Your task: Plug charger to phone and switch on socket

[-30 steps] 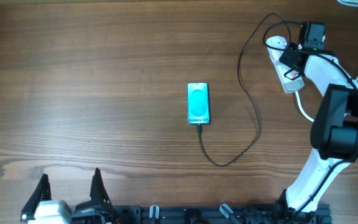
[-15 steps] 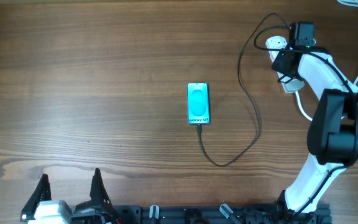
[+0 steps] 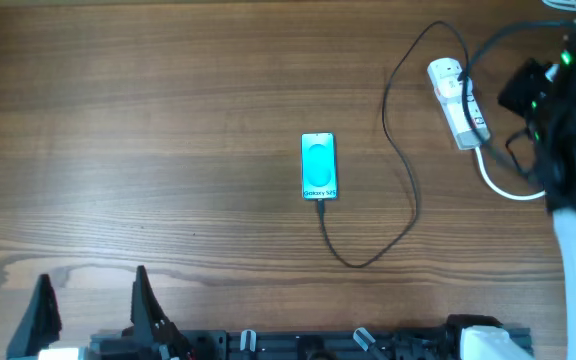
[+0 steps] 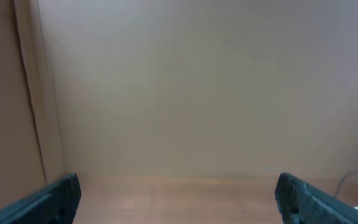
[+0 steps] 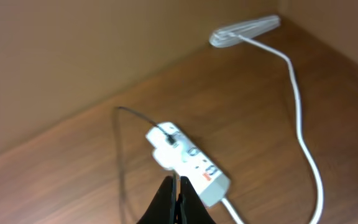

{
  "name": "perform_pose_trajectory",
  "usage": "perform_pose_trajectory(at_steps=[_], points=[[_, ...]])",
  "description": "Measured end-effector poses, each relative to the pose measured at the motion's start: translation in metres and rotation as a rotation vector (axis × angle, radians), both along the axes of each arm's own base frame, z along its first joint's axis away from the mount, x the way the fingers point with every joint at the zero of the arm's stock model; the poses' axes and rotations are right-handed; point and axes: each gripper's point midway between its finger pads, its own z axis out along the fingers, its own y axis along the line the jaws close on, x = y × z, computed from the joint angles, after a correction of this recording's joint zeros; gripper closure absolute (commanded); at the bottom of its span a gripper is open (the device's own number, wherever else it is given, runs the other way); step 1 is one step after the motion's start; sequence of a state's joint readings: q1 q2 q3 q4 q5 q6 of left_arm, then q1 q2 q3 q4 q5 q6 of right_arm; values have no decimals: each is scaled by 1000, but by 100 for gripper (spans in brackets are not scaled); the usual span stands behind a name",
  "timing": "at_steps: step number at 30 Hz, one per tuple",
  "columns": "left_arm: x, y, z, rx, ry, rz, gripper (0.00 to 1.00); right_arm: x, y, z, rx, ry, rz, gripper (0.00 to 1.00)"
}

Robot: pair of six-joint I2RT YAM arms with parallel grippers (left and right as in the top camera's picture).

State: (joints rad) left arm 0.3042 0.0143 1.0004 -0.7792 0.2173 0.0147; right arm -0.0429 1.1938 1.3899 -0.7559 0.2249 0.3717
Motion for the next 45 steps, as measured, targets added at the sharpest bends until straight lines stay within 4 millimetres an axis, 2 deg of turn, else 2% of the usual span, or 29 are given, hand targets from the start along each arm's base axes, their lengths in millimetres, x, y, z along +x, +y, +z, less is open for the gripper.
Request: perform_pose_trajectory(at_steps=[2,3,4,7,9,11,15,19,22,26,31,36,39,42,45], points=[[8,3,4,-24,-39,-8,0,-19,10,21,8,-58,35,96],[21,6,-2,-72,-43,-19,0,-34,15,33,9,-92,50,96],[27,9,-7,-100,-38,-25,0,-41,17,36,9,-98,55,96],[64,20,-38,-227,-11,-47,0,-65,22,37,14,-86,75,96],[90,24,-71,-285,34,-72,0,-77,23,33,16,-60,78,96],[103,20,-89,-307,58,-118,0,-83,23,27,17,-31,79,96],[107,5,-92,-305,64,-217,0,-97,24,8,25,65,83,96],[107,1,-92,-303,68,-242,0,-109,28,-8,41,144,101,96],[106,-2,-92,-304,70,-255,0,-115,35,-17,71,188,137,96],[105,-15,-92,-294,78,-320,0,-124,45,-24,122,224,172,96],[106,-19,-96,-281,95,-326,0,-138,49,-20,148,207,175,96],[110,-13,-88,-262,24,-302,0,-153,49,-7,144,134,183,96],[125,-10,-110,-262,25,-291,0,-160,49,-2,142,109,185,96],[140,-8,-138,-264,32,-287,0,-162,49,-4,143,119,184,96],[147,-7,-158,-266,38,-286,0,-165,49,-8,145,139,183,95]])
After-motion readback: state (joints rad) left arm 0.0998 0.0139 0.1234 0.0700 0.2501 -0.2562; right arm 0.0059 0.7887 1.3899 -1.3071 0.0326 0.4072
